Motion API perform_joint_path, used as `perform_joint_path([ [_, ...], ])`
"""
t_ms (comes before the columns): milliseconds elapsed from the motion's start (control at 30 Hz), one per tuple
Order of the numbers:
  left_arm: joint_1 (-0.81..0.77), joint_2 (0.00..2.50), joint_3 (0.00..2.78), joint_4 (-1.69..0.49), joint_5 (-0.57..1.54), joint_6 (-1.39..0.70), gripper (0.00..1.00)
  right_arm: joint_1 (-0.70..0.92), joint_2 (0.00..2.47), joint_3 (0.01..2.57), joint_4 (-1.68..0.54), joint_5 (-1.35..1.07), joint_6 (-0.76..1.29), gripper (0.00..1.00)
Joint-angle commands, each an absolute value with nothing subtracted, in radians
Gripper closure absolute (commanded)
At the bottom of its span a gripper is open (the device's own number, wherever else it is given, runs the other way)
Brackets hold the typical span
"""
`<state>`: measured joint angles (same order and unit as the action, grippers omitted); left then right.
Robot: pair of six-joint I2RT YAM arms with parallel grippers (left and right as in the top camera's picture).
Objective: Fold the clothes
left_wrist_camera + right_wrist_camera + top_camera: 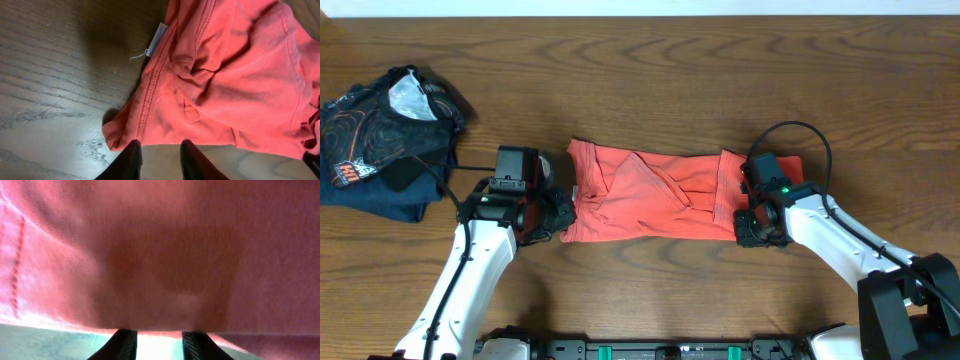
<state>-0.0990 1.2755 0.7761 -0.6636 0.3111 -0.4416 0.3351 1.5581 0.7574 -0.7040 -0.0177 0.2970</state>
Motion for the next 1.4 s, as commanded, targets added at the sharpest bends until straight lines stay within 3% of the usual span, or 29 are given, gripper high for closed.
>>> perform_joint_path([
  [0,-0.095,1.275,0.77,-0.66,0.302,-0.437,0.5,0.34,1.512,0.823,-0.749,0.005,0.318,0.69],
  [67,-0.095,1.275,0.77,-0.639,0.309,-0.41,0.4,0.34,1.473,0.875,-0.789,0.023,0.317,0.68],
  [167,-0.095,1.288,0.77,-0.599,0.368,-0.344,0.33,0.339,1.407,0.952,-0.832,0.057,0.317,0.64],
  [333,-0.095,1.394,0.77,-0.52,0.463,-0.295,0.32,0.339,1.315,1.005,-0.826,0.064,0.318,0.49],
  [700,-0.095,1.702,0.77,-0.258,0.464,-0.262,0.32,0.339,1.304,1.002,-0.894,0.064,0.318,0.5],
  [900,-0.104,1.795,0.77,-0.218,0.48,-0.262,0.32,0.339,1.304,1.002,-0.893,0.064,0.318,0.5],
  [1000,-0.117,1.816,0.77,-0.218,0.555,-0.262,0.39,0.339,1.304,1.002,-0.89,0.064,0.318,0.5],
  [1167,-0.13,1.816,0.77,-0.223,0.644,-0.263,0.91,0.339,1.304,1.002,-0.892,0.076,0.318,0.5],
  [1200,-0.129,1.816,0.77,-0.227,0.643,-0.262,0.94,0.339,1.304,1.002,-0.894,0.088,0.318,0.5],
  [1367,-0.081,1.794,0.793,-0.295,0.593,-0.262,0.94,0.321,1.304,1.002,-0.898,0.148,0.335,0.5],
])
